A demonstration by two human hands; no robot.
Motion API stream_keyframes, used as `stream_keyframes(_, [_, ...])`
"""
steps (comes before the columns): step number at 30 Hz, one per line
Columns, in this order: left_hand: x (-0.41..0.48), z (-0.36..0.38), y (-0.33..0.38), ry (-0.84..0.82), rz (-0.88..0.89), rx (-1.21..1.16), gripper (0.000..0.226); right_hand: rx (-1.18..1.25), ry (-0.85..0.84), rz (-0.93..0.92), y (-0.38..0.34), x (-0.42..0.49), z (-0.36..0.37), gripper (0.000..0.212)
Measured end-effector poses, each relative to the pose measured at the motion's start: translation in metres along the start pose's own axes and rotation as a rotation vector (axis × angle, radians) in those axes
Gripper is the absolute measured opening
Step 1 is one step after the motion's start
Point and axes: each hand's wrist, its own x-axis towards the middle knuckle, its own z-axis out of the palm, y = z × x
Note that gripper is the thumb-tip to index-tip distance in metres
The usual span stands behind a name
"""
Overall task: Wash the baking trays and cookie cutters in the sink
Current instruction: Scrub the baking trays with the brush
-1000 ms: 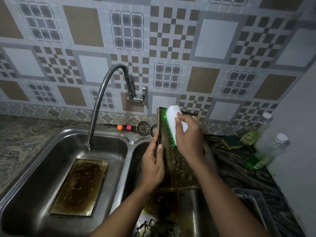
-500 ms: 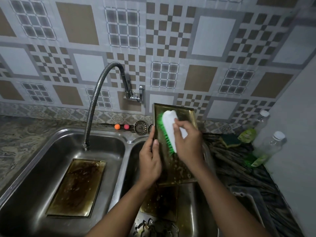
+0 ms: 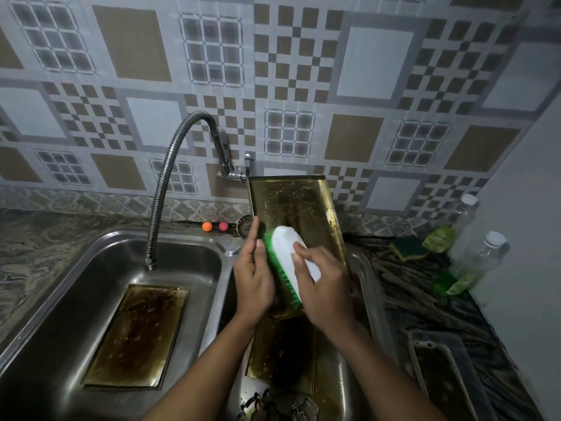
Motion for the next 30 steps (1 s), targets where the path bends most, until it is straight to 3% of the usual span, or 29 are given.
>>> stream_keyframes(6, [-0.008, -0.001, -0.002, -0.001, 0.025, 0.056, 0.042, -0.008, 0.191, 0.129, 0.021, 0.002, -0.014, 0.015])
stream_keyframes(13, [-0.004, -0.001, -0.002, 0.033, 0.0, 0.059, 0.042, 0.104, 0.06, 0.081, 0.016, -0.036, 0.001, 0.016])
stream_keyframes(21, [-0.016, -0.021, -0.021, -0.044, -0.088, 0.113, 0.065, 0.161, 0.262, 0.355, 0.05, -0.007, -0.059, 0.019])
stream_keyframes(24, [-0.015, -0.025, -0.022, -0.054, -0.079, 0.117, 0.066, 0.184, 0.136, 0.437, 0.061, 0.005, -0.074, 0.021])
stream_keyframes(27, [-0.012, -0.028, -0.017, -0.04, -0.087, 0.134, 0.067, 0.204, -0.092, 0.545, 0.069, 0.005, -0.072, 0.012])
stream_keyframes(30, [-0.007, -0.027, -0.014, -0.05, -0.092, 0.156, 0.068, 0.299, -0.299, 0.633, 0.072, -0.003, -0.068, 0.029])
